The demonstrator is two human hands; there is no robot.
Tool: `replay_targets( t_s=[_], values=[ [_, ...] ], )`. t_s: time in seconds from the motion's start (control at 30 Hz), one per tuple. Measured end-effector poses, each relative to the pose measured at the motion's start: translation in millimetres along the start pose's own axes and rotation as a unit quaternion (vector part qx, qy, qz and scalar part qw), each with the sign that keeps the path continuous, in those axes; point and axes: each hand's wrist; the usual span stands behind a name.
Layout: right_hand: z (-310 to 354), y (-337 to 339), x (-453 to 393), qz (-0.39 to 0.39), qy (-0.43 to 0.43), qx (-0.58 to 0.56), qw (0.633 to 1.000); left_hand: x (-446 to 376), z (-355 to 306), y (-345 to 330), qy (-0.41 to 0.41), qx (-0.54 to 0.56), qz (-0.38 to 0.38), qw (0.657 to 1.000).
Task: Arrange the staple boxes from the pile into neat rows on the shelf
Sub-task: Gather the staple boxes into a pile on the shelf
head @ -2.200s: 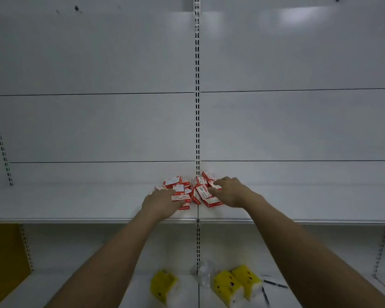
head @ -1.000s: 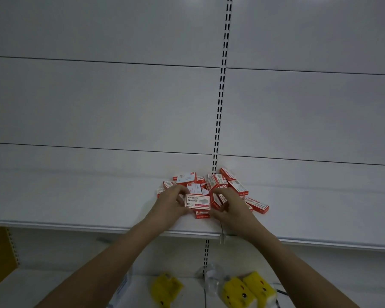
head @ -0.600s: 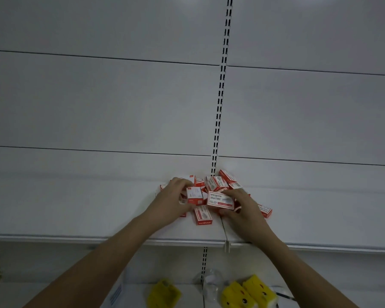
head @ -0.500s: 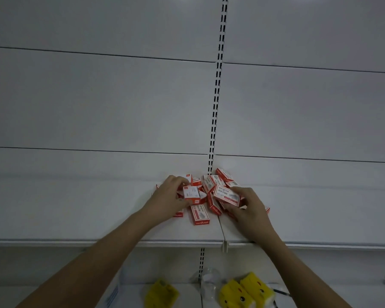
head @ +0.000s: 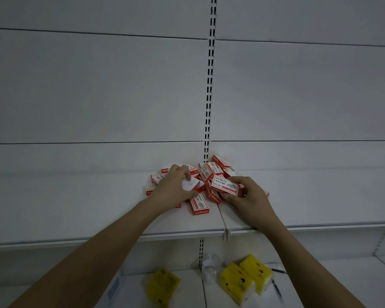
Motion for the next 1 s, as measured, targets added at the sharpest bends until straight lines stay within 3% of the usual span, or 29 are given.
replay_targets(
  t_s=[0.13, 0.27, 0.57, 0.67, 0.77, 1.0],
  values=[
    [1.4, -1.8, 1.4, 0.007, 0.025, 0.040, 0.999, -0.8, -0.3, -6.5, 0.072, -0.007, 0.005, 0.997],
    [2.2, 0.0, 1.6, -0.005, 0.042, 0.046, 0.998, 1.7, 1.2, -9.1, 0.074, -0.007, -0.011, 0.997],
    [3.9, 0.4, 1.8, -0.064, 0.103, 0.048, 0.992, 18.6, 8.4, -20.1, -0.007, 0.091, -0.149, 0.985],
    [6.8, 5.0, 3.7, -0.093, 0.102, 0.033, 0.990, 19.1, 0.8, -16.6, -0.043, 0.110, -0.151, 0.981],
    [12.7, 21.6, 9.6, -0.071, 0.076, 0.023, 0.994, 20.7, -17.4, -9.3, -0.063, 0.111, -0.149, 0.981],
    [35.7, 123.6, 42.2, -0.068, 0.079, 0.068, 0.992, 29.3, -104.3, 1.8, -0.093, 0.140, -0.127, 0.978]
  ],
)
Point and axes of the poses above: each hand's wrist, its own x-axis away from the middle knuckle, its own y-axis out of the back of the hand, z = x × y, and after that the axes turned 14 degrees about -x, right-handed
